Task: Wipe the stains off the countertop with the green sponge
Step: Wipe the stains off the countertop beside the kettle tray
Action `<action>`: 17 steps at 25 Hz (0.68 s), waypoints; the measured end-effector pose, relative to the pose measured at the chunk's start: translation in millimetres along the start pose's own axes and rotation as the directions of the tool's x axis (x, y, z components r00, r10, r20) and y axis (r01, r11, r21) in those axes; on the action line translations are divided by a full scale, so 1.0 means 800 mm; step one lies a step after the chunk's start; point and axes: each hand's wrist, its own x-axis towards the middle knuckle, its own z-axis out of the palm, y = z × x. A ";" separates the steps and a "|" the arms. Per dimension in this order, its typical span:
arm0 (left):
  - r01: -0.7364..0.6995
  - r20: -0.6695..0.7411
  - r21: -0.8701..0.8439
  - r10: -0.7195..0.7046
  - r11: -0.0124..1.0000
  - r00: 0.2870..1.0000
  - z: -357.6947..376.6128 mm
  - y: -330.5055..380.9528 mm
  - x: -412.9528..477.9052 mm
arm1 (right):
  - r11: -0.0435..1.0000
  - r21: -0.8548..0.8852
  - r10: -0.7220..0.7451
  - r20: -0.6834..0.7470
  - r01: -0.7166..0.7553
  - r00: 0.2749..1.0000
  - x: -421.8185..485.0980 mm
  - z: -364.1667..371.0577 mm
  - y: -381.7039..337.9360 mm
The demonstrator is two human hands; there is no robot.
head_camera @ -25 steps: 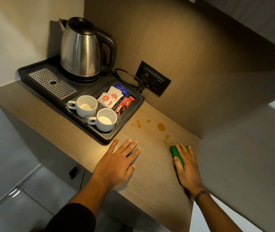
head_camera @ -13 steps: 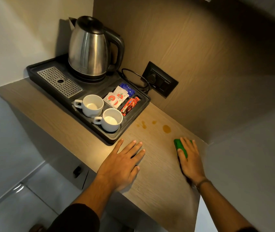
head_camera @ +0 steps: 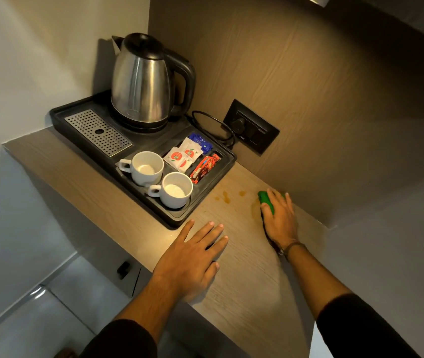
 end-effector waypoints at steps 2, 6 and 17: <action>0.002 0.002 0.000 -0.002 1.000 1.000 -0.001 -0.001 0.000 | 0.993 0.000 -0.118 0.048 0.118 0.992 0.005 0.020 -0.033; -0.001 -0.002 0.017 0.001 1.000 1.000 -0.002 0.001 -0.002 | 0.931 -0.018 -0.359 0.128 0.364 0.925 -0.057 0.008 0.018; 0.005 -0.005 0.023 -0.005 1.000 1.000 0.000 0.002 -0.002 | 0.863 0.009 -0.498 0.192 0.506 0.846 -0.044 0.021 -0.005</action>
